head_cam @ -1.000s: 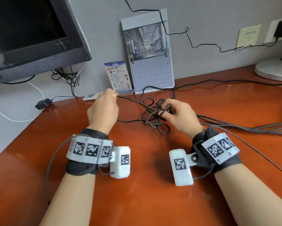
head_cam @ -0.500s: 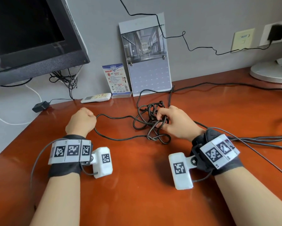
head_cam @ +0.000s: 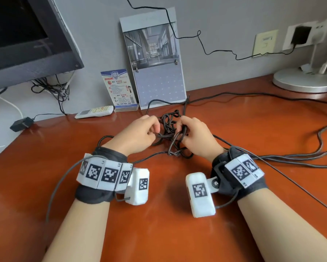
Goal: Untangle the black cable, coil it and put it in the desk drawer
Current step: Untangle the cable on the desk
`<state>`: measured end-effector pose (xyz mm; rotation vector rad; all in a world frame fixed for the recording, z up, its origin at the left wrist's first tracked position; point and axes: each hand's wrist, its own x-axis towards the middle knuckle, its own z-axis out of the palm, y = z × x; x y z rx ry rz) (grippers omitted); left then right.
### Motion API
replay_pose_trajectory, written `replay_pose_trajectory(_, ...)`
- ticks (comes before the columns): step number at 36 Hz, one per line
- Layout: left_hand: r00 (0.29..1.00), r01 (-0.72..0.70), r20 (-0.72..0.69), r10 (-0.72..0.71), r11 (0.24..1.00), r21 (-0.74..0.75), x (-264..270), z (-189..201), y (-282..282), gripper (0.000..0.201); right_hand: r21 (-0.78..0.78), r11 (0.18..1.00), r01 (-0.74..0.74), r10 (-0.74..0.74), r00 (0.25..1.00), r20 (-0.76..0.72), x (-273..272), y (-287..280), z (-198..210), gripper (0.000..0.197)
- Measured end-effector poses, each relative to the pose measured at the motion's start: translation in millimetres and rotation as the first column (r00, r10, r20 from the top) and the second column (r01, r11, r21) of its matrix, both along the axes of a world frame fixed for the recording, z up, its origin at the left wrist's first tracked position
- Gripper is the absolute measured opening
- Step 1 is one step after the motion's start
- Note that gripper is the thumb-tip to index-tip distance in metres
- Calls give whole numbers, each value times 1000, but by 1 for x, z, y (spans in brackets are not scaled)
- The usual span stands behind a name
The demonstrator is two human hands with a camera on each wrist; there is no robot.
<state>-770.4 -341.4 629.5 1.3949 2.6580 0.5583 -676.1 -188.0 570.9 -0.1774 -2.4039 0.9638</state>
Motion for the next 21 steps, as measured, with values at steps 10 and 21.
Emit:
replay_pose_trajectory(10,1000,-6,-29,10,991,134,-3,-24,-9,21,-11,995,-99,99,995,-10,-4,-6,-2,41)
replay_pose_trajectory(21,970,-245,114,217,875,418,-4,-42,-4,26,-64,997,-34,36,999,28,-4,-3,-6,41)
